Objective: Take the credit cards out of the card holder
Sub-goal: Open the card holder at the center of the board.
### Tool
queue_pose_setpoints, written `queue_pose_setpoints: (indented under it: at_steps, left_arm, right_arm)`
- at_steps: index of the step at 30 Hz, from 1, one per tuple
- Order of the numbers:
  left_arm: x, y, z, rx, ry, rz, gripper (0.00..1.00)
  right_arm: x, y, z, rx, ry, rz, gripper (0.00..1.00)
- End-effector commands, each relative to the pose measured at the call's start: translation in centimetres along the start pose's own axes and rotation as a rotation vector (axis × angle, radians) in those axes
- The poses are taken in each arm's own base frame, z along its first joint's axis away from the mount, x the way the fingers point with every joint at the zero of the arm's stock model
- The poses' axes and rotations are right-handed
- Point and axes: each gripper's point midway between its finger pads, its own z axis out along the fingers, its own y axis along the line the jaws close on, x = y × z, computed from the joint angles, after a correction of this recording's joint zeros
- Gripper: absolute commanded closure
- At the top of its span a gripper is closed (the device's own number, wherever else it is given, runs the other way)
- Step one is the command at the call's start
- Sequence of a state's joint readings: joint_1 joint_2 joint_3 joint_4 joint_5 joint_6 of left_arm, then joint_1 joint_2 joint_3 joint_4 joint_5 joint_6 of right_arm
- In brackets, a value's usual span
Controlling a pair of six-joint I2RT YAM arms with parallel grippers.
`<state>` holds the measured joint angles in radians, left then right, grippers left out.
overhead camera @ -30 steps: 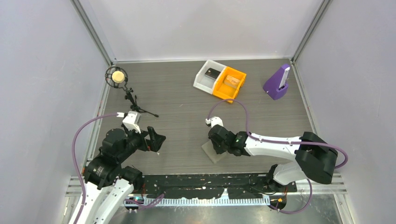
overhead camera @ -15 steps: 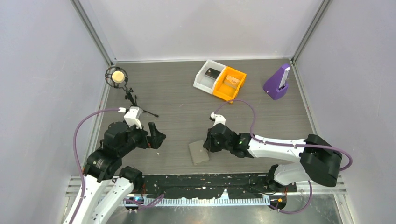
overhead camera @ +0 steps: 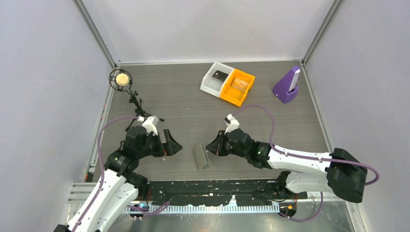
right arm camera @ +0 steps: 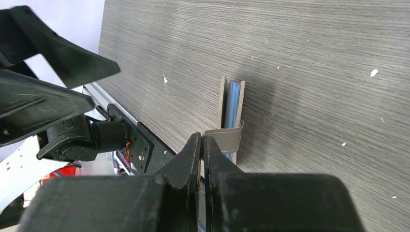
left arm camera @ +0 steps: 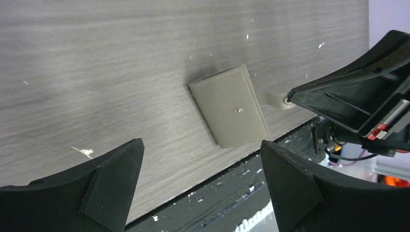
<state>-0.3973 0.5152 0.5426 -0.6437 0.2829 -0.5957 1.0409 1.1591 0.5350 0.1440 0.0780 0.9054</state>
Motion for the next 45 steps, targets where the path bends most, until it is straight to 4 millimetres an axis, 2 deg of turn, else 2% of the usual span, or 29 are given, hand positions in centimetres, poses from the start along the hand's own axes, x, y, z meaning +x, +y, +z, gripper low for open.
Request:
queue_pose_setpoints:
  at_steps: [1, 12, 18, 24, 29, 31, 36, 39, 45]
  left_arm:
    - [-0.5, -1.8, 1.3, 0.095, 0.004, -0.069, 0.06]
    - [0.2, -1.3, 3.8, 0.126, 0.003, -0.161, 0.08]
    - [0.9, -0.9, 5.1, 0.118, 0.049, -0.174, 0.08]
    - [1.6, -1.8, 5.5, 0.193, 0.093, -0.159, 0.07]
    - [2.7, -0.5, 6.1, 0.144, 0.117, -0.159, 0.08]
    - [3.1, 0.0, 6.2, 0.126, 0.125, -0.156, 0.09]
    - [3.5, 0.8, 6.1, 0.088, 0.132, -0.140, 0.11]
    - [3.7, 1.4, 5.8, 0.052, 0.141, -0.127, 0.12]
    - [4.2, 2.1, 5.8, 0.025, 0.136, -0.133, 0.14]
  right_arm:
    - [-1.1, 2.7, -0.4, -0.108, -0.039, 0.052, 0.95]
    - [-1.0, 4.4, -1.0, -0.213, -0.049, 0.114, 0.95]
    - [-0.8, 4.4, -1.0, -0.222, -0.052, 0.122, 0.95]
    - [-0.3, 5.2, -1.2, -0.275, -0.022, 0.134, 0.95]
    - [-0.2, 4.6, -1.2, -0.259, -0.034, 0.134, 0.95]
    - [0.0, 4.0, -1.3, -0.245, -0.037, 0.128, 0.95]
    - [0.2, 0.8, -1.5, -0.138, -0.077, 0.097, 0.95]
    - [0.5, -2.3, -1.6, -0.017, -0.089, 0.067, 0.95]
    - [1.1, -6.9, -2.5, 0.123, -0.112, 0.038, 0.95]
